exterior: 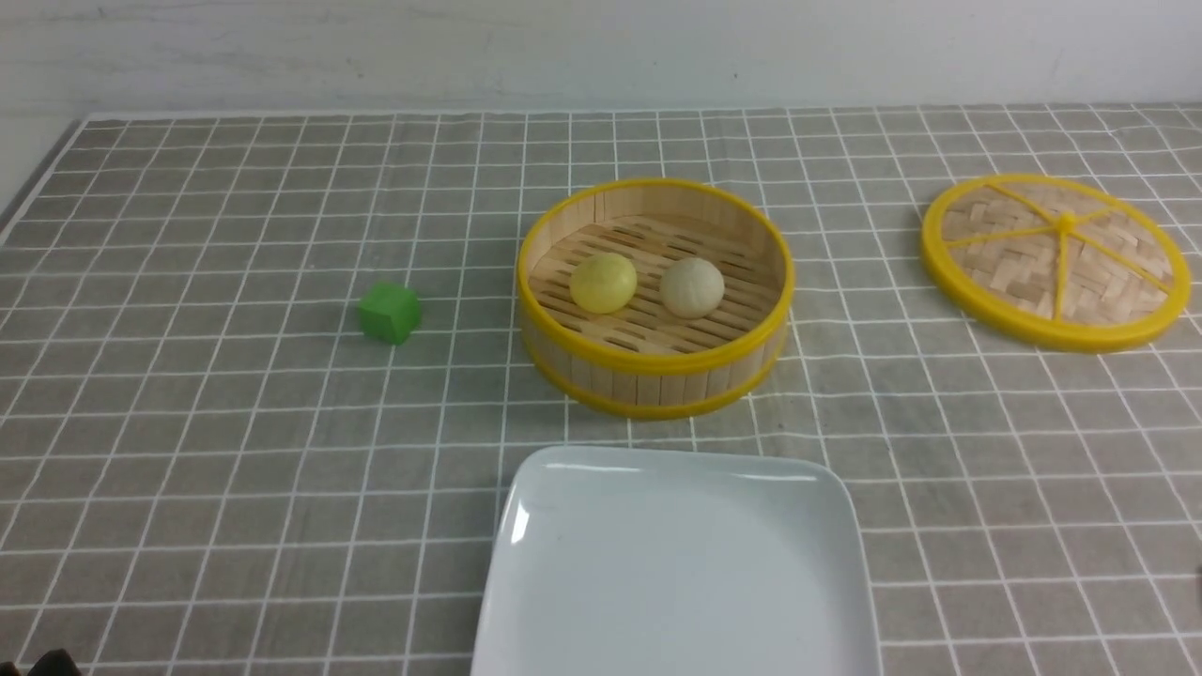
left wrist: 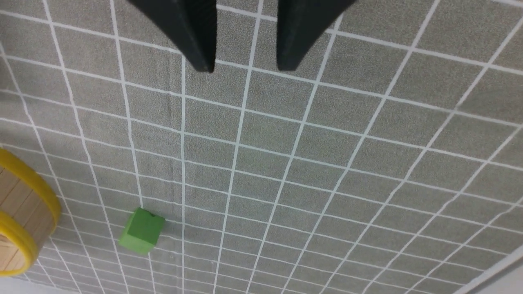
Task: Put the steamed buns into the plate on the grey tablecloth.
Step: 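Reach toward a bun in the bamboo steamer with the right gripper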
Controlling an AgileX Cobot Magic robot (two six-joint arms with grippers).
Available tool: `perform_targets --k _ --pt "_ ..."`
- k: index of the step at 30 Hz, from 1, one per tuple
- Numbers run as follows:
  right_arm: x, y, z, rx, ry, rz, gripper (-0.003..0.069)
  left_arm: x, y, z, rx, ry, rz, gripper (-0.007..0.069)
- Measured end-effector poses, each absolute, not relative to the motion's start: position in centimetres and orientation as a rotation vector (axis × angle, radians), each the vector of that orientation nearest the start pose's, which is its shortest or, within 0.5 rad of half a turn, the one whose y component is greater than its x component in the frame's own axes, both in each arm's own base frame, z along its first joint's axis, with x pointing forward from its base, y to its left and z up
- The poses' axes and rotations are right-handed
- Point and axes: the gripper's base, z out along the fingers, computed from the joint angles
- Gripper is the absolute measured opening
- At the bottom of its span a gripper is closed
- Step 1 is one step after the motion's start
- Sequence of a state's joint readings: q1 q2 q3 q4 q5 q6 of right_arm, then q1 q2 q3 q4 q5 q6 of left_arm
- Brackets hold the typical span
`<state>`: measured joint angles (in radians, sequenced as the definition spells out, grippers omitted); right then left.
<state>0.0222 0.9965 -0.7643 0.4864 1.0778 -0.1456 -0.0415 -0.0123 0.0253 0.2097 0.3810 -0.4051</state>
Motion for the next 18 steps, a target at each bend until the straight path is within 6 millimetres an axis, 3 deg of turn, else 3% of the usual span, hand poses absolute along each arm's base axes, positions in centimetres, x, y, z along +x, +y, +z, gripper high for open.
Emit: perform_targets --k 2,3,6,10,14,18 --pt "18.0 4.9 28.6 -0.088 2.729 0.711 0.0 5.2 0.5 17.2 -0.229 1.857 -0.115 0.024" --pt "20.4 5.9 28.3 -0.173 2.742 0.788 0.0 5.2 0.5 17.2 -0.244 1.855 -0.126 0.024" --pt "24.2 8.0 27.4 -0.269 2.8 0.822 0.0 5.2 0.5 17.2 -0.252 1.854 -0.132 0.024" --pt "30.1 12.1 27.1 -0.433 2.866 0.665 0.0003 5.2 0.5 17.2 -0.253 1.854 -0.132 0.024" --pt "35.1 15.7 28.3 -0.47 2.858 0.493 0.0018 5.2 0.5 17.2 -0.249 1.854 -0.125 0.024" --pt "39.2 19.2 28.2 -0.529 2.826 0.389 0.0057 5.2 0.5 17.2 -0.247 1.853 -0.122 0.024"
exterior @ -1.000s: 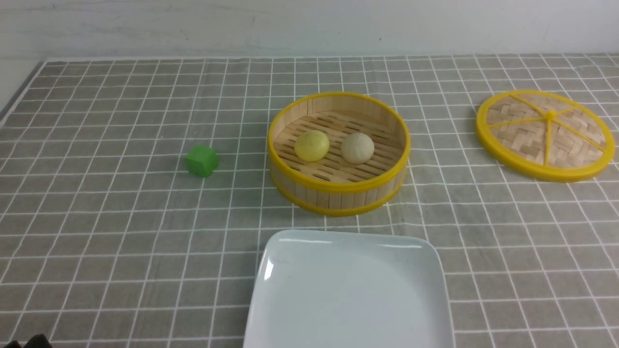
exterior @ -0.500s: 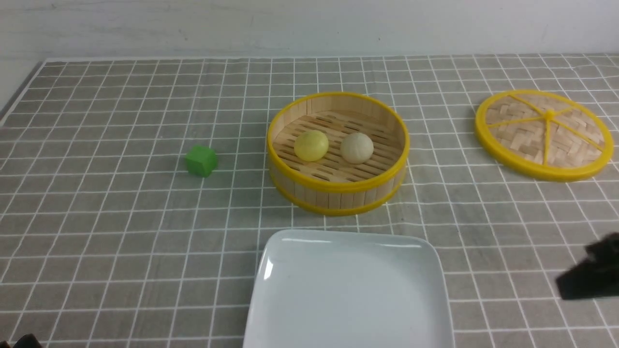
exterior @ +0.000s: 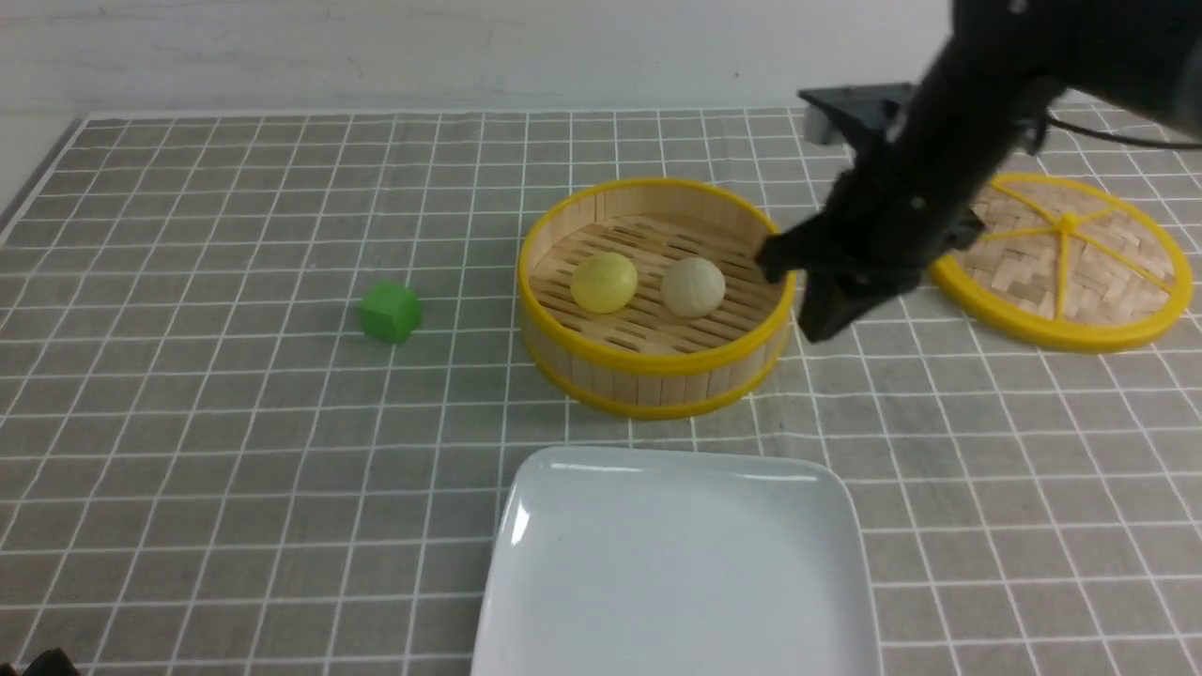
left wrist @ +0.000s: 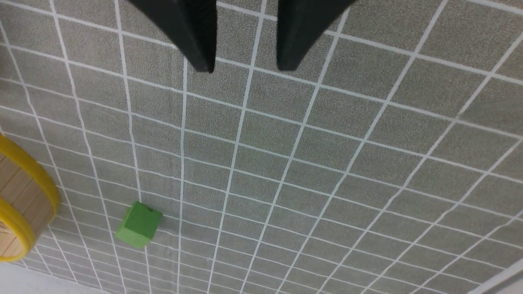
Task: Put the steamed buns into the plate on the grey tablecloth.
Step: 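Reach toward a bun in the bamboo steamer with the right gripper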
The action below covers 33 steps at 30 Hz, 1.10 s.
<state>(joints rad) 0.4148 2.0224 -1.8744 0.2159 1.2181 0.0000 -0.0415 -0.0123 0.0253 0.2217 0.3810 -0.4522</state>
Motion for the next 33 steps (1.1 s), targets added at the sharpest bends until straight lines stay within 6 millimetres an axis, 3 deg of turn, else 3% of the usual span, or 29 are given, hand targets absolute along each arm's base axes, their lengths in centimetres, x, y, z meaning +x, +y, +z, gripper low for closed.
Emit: perform_targets --k 5,9,13,16,24,33 --pt "43.7 24.0 28.0 -0.538 2.676 0.38 0.0158 5.2 0.5 17.2 -0.246 1.854 -0.12 0.024" --pt "46.0 25.6 27.2 -0.494 2.601 0.394 0.0271 5.2 0.5 17.2 -0.246 1.855 -0.118 0.024" --pt "46.3 25.7 27.1 -0.444 2.6 0.399 0.0344 5.2 0.5 17.2 -0.246 1.855 -0.118 0.024" --pt "46.2 25.7 26.8 -0.44 2.619 0.395 0.036 5.2 0.5 17.2 -0.245 1.855 -0.118 0.024" --pt "46.4 24.8 24.0 -0.427 2.708 0.246 0.0365 5.2 0.5 17.2 -0.245 1.855 -0.117 0.024" --pt "46.7 24.5 23.5 -0.43 2.703 0.171 0.0365 5.2 0.6 17.2 -0.243 1.855 -0.115 0.024"
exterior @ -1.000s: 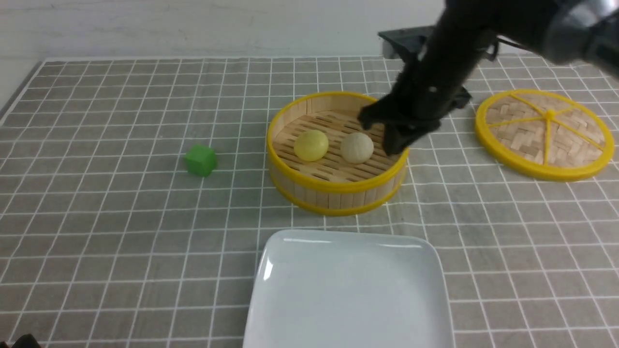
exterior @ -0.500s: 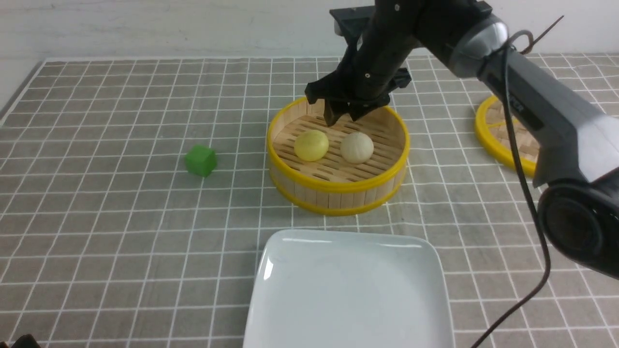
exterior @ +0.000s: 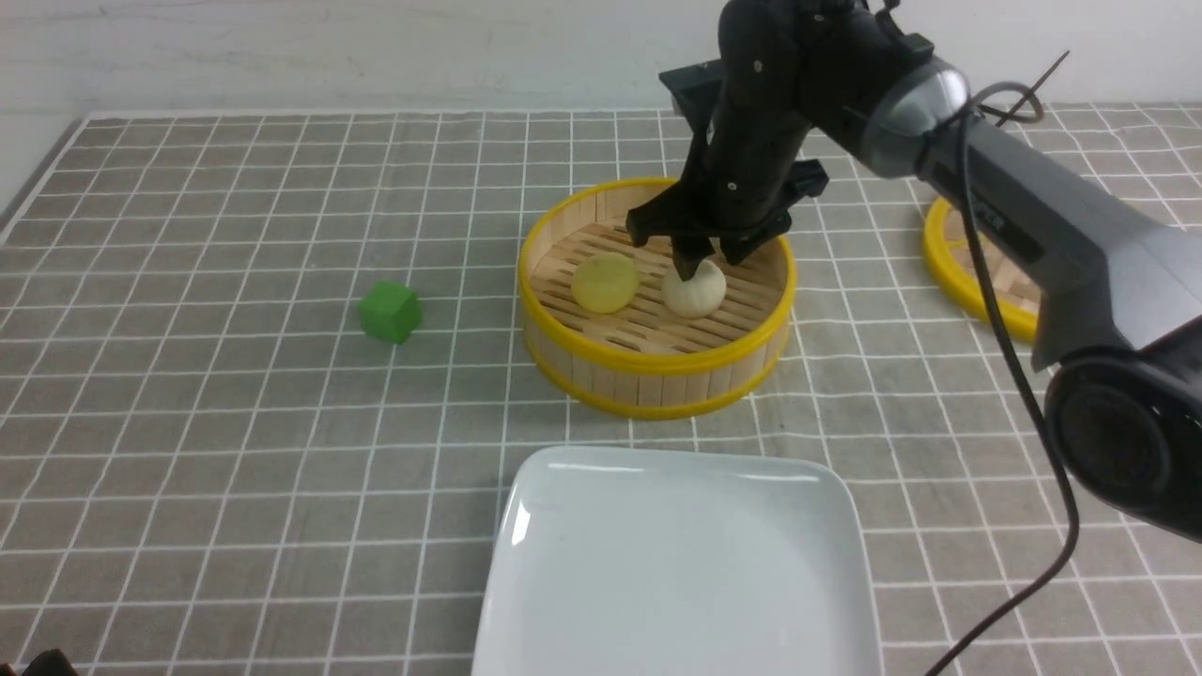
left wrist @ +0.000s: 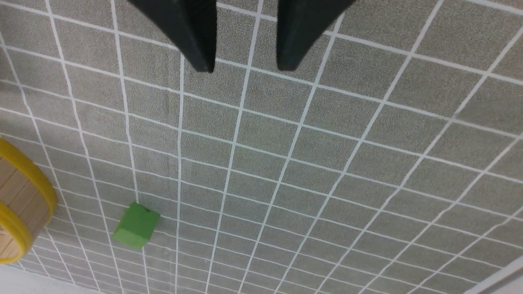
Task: Put the steamed buns into the plate on the grey tablecloth.
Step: 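Reach toward a bun in the bamboo steamer with the right gripper, then move the steamed bun from the bamboo steamer onto the white plate with the right gripper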
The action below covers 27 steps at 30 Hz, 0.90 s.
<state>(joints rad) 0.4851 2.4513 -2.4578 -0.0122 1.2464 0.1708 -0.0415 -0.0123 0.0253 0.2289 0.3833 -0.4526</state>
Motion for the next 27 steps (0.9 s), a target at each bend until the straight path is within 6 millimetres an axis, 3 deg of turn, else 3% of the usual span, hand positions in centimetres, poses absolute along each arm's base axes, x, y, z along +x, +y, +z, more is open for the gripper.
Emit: perform_targets --k 5,8,9,11,15,20,24,27 --pt "47.0 24.6 21.8 -0.435 2.733 0.158 0.0332 5.2 0.6 17.2 -0.243 1.855 -0.115 0.024" --pt "47.0 24.7 21.5 -0.436 2.737 0.157 0.0197 5.2 0.6 17.2 -0.244 1.856 -0.114 0.024" --pt "47.0 24.6 21.8 -0.435 2.732 0.159 0.0115 5.2 0.6 17.2 -0.244 1.856 -0.114 0.024" --pt "46.9 24.6 22.4 -0.433 2.722 0.165 0.0031 5.2 0.6 17.2 -0.244 1.856 -0.114 0.024" --pt "46.3 24.4 24.8 -0.425 2.684 0.196 0.0021 5.2 0.6 17.2 -0.244 1.856 -0.114 0.024" --pt "42.7 23.7 32.7 -0.412 2.588 0.364 0.002 5.2 0.6 17.2 -0.244 1.856 -0.114 0.024" --pt "38.1 23.3 36.0 -0.462 2.589 0.39 0.002 5.2 0.6 17.2 -0.243 1.856 -0.114 0.024" --pt "32.9 23.3 36.7 -0.553 2.637 0.388 0.002 5.2 0.6 17.2 -0.243 1.856 -0.114 0.024"
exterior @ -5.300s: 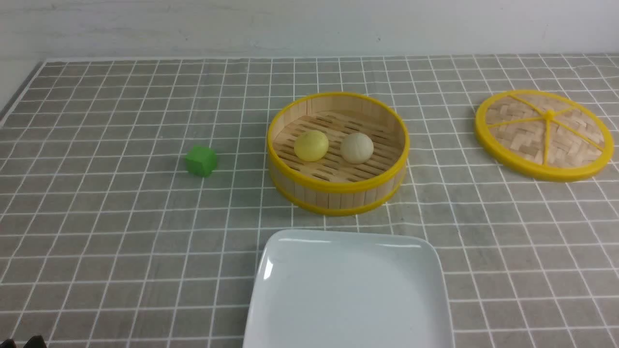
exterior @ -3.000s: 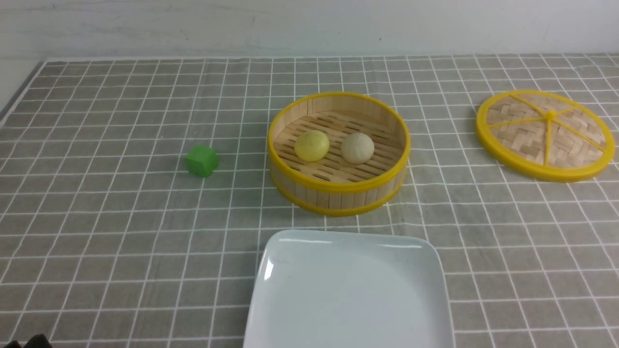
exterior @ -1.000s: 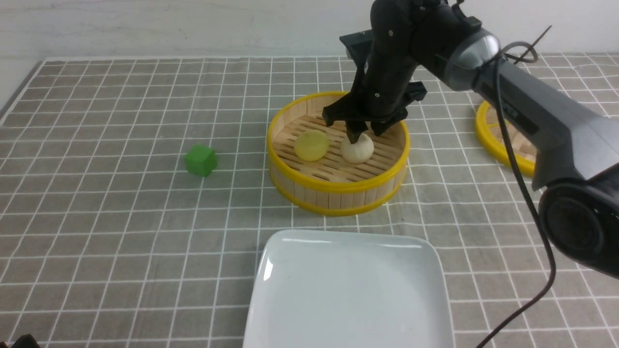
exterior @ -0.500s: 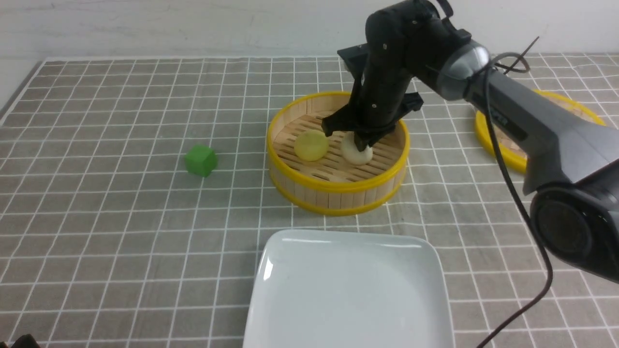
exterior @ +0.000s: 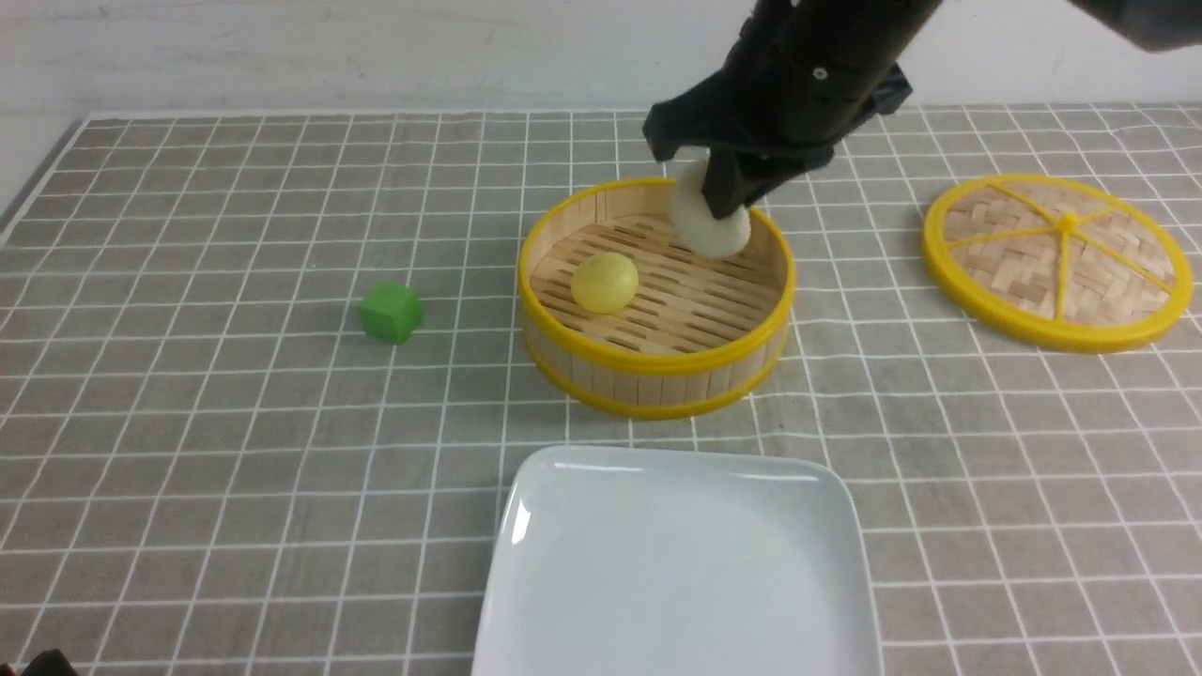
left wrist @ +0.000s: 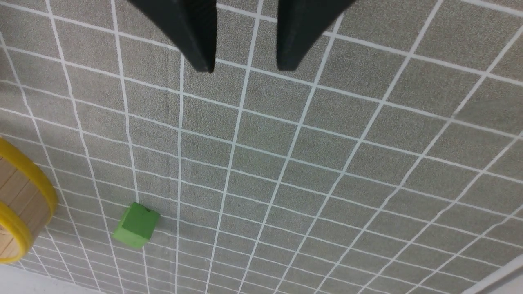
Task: Put the steamed buns into the plate on the grey tablecloth.
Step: 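Move the steamed bun from the bamboo steamer onto the white plate with the right gripper, then reach into the bamboo steamer and grasp a bun with the left gripper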
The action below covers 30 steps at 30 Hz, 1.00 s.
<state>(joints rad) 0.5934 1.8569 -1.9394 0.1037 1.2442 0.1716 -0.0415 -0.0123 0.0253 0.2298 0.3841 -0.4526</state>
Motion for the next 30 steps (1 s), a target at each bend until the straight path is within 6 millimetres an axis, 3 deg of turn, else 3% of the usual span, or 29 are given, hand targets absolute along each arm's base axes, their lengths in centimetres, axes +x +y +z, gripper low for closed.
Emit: perform_targets --k 1,3,5,7,8,9,12,18,23,24,26,28,30 --pt "32.6 23.3 36.3 -0.56 2.656 0.382 0.002 5.2 0.6 17.2 -0.243 1.856 -0.114 0.024" --pt "28.7 23.3 35.5 -0.622 2.717 0.373 0.002 5.2 0.6 17.2 -0.243 1.856 -0.114 0.024" --pt "26.1 22.9 34.4 -0.649 2.772 0.352 0.0021 5.2 0.6 17.2 -0.243 1.856 -0.114 0.024" --pt "23.9 22.5 31.5 -0.682 2.872 0.3 0.0022 5.2 0.6 17.2 -0.242 1.856 -0.113 0.024" --pt "23.8 22.5 31.6 -0.683 2.868 0.303 0.0022 5.2 0.6 17.2 -0.242 1.856 -0.113 0.024" --pt "23.1 22.4 29.4 -0.688 2.906 0.28 0.0023 5.2 0.6 17.2 -0.242 1.856 -0.112 0.024" --pt "22.7 22.3 25.7 -0.641 2.941 0.292 0.0027 5.2 0.6 17.2 -0.242 1.856 -0.112 0.024" --pt "23.1 22.5 21.5 -0.542 2.961 0.3 0.0078 5.2 0.5 17.2 -0.251 1.856 -0.125 0.024" --pt "23.4 22.9 20.5 -0.513 2.969 0.299 0.023 5.2 0.5 17.2 -0.26 1.856 -0.14 0.024" --pt "23.4 22.9 20.5 -0.512 2.972 0.298 0.0306 5.2 0.4 17.2 -0.273 1.854 -0.16 0.024" --pt "23.4 22.8 20.6 -0.523 2.981 0.29 0.0382 5.3 0.3 17.2 -0.307 1.85 -0.205 0.024" --pt "23.3 22.7 21.4 -0.585 2.986 0.268 0.0434 5.2 0.1 17.2 -0.368 1.845 -0.278 0.024" --pt "23.2 22.5 23.0 -0.646 2.971 0.245 0.0439 5.2 -0.1 17.2 -0.464 1.832 -0.382 0.024"
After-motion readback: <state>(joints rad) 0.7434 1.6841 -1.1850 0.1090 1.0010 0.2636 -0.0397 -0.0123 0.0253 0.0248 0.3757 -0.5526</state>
